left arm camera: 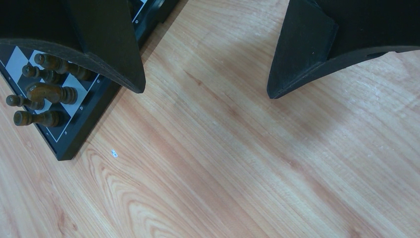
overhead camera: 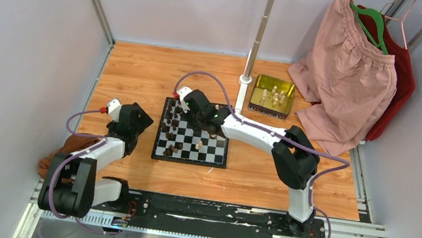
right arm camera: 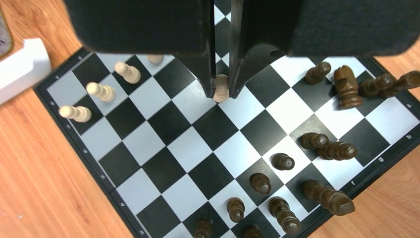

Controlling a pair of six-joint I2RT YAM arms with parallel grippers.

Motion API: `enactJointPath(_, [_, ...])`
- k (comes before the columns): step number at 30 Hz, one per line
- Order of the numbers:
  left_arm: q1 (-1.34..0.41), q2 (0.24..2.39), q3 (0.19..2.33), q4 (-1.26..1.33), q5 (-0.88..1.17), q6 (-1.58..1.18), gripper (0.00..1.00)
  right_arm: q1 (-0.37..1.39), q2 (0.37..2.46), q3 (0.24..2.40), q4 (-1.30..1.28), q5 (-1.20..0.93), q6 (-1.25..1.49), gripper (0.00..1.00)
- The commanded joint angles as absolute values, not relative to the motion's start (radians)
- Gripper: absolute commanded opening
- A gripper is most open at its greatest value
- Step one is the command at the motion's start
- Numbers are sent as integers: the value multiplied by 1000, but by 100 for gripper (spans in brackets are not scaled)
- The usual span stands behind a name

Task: Set up the chess pieces on the board
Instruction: Pick up the chess piece from the chessboard, then place the chess piece on the chessboard.

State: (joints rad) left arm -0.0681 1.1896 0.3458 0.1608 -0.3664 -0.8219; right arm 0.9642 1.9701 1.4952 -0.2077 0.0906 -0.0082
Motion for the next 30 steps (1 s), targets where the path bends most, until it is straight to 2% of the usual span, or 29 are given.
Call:
enactJointPath(1, [-72, 1182, 341, 181, -382, -813, 100, 970, 1875, 1442, -214, 138, -6, 0])
enactJointPath(15, [-73, 1190, 347, 182, -371, -807, 100, 974, 1647, 1164, -200, 228, 93, 0])
enactJointPath(30, [-72, 1203, 355, 181, -367, -805, 100, 967, 1680, 1093, -155, 230, 129, 0])
